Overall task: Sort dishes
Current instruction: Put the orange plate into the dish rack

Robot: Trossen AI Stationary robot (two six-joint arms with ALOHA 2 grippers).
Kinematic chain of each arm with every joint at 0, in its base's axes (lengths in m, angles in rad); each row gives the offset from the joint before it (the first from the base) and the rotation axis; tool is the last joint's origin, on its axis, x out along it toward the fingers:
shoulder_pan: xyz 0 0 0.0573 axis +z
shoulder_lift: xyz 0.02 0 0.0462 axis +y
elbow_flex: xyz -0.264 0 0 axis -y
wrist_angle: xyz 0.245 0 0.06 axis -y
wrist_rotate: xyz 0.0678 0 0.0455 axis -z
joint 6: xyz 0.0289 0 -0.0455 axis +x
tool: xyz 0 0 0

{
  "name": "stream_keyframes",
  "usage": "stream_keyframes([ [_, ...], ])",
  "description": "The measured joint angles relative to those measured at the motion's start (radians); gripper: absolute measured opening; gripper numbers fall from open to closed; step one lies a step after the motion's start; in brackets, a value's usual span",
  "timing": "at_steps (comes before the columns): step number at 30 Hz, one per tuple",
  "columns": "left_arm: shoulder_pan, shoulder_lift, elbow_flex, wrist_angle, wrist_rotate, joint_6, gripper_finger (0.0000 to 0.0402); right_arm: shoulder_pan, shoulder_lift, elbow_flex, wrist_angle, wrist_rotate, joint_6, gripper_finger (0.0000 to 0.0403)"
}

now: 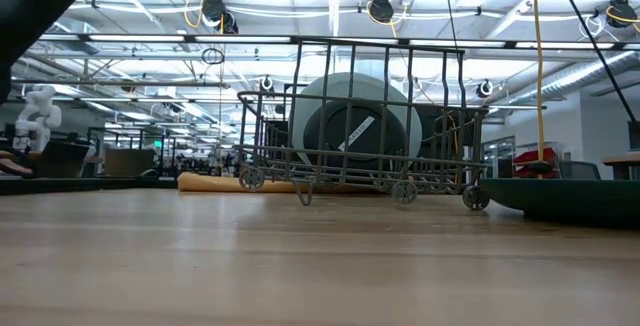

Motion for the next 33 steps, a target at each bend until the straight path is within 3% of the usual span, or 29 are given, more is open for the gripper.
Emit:
stream_keyframes([
  [4,0.018,-0.016,0.000,0.007,0.018,0.003,0.0000,-0.002,0.000,0.010,0.059,0.000,-0.091,0.0000],
  [11,0.058,-0.082,-0.055,-0.064,0.017,0.094,0.0000,-0.009,0.000,0.010,0.070,-0.001,-0.114,0.0000],
  [23,0.147,-0.424,-0.491,-0.068,0.013,0.284,0.0000,-0.069,0.000,0.010,0.068,-0.001,-0.166,0.0000],
  [33,0.321,-0.656,-0.777,-0.054,0.243,0.318,0.0000,-0.179,0.000,0.010,0.055,-0.023,-0.178,0.0000],
])
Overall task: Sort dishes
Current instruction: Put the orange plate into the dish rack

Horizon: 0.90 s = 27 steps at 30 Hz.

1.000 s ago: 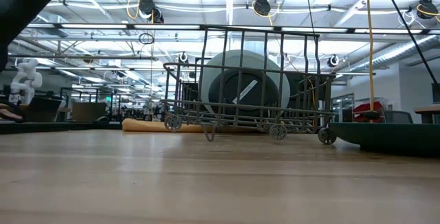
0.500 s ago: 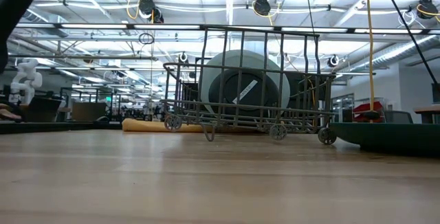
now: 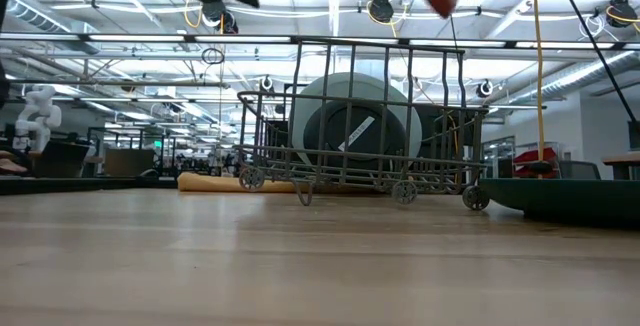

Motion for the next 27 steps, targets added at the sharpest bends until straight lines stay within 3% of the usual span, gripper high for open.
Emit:
stream_keyframes([
  [4,0.100,-0.039,-0.036,-0.029,0.151,-0.008,0.0000,-0.041,0.000,0.000,-0.010,-0.037,0.000,0.0000],
  [13,0.310,-0.058,-0.030,-0.275,0.475,-0.038,0.0000,-0.133,-0.001,0.000,-0.094,-0.072,0.001,0.0000],
  [18,0.402,-0.058,-0.030,-0.284,0.624,-0.109,0.0000,-0.186,-0.002,0.000,-0.177,-0.118,0.036,0.0000],
  [24,0.469,-0.058,0.028,-0.375,0.682,-0.086,0.0000,-0.249,-0.010,0.000,-0.220,-0.161,0.057,0.0000],
  [27,0.472,-0.058,0.054,-0.377,0.745,-0.055,0.0000,-0.308,-0.030,0.000,-0.241,-0.276,0.083,0.0000],
])
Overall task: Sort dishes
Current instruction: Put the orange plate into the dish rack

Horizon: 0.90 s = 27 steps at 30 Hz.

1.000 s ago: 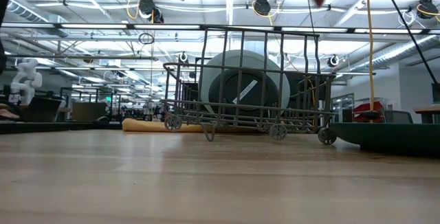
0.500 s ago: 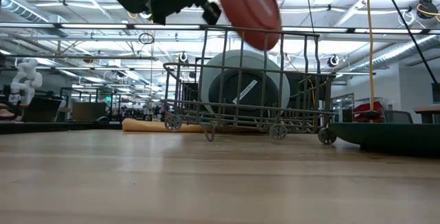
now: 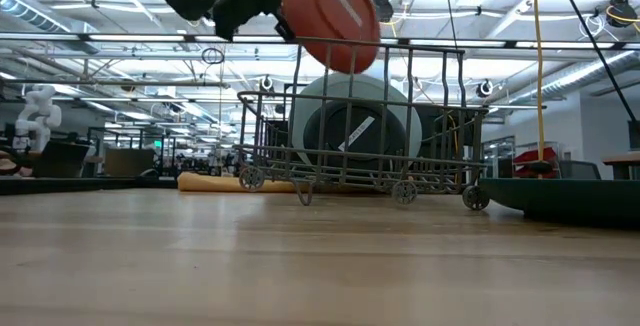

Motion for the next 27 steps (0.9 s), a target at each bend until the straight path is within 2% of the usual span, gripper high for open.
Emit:
stream_keyframes([
  [3,-0.011,0.000,0.016,0.007,0.037,0.024,0.0000,-0.088,-0.022,0.000,-0.059,-0.194,0.062,0.0000],
  [5,-0.015,0.000,0.017,0.035,0.037,0.027,0.0000,-0.148,-0.040,0.000,-0.097,-0.286,0.084,0.0000],
  [12,-0.017,0.000,0.017,0.061,0.037,0.027,0.0000,-0.341,-0.146,0.000,-0.108,-0.545,0.036,0.0002],
  [15,-0.027,0.000,0.017,0.070,0.037,0.026,0.0000,-0.448,-0.198,0.000,-0.134,-0.639,0.044,0.0016],
  [18,-0.035,0.000,0.017,0.073,0.036,0.027,0.0000,-0.576,-0.237,0.000,-0.133,-0.786,0.069,0.0051],
  [21,-0.037,0.000,0.017,0.073,0.036,0.053,0.0000,-0.674,-0.238,0.000,-0.115,-0.913,0.049,0.0109],
  [27,-0.069,0.000,0.017,0.077,0.034,0.151,0.0000,-0.802,-0.196,-0.138,-0.021,-1.187,-0.149,0.0230],
])
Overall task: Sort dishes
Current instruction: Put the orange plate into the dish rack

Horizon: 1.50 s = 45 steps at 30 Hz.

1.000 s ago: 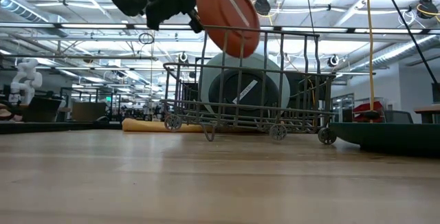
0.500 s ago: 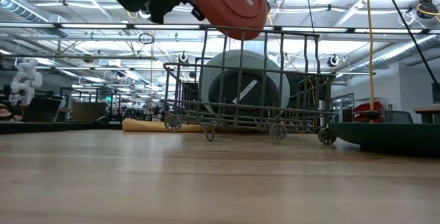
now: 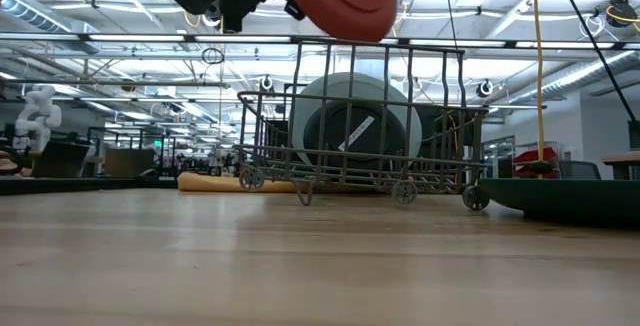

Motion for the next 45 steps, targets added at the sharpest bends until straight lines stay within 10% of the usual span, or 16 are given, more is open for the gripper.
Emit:
stream_keyframes([
  [15,-0.080,0.000,0.000,0.025,-0.001,0.006,0.0000,-0.256,-0.081,-0.092,0.054,-0.439,-0.175,0.0267],
  [34,-0.122,0.000,0.000,0.047,0.000,0.009,0.0000,-0.249,0.076,-0.094,0.021,-0.772,-0.310,0.0278],
  [45,-0.102,0.000,0.000,0.046,0.000,0.005,0.0000,-0.238,0.112,-0.093,0.041,-0.826,-0.443,0.0145],
])
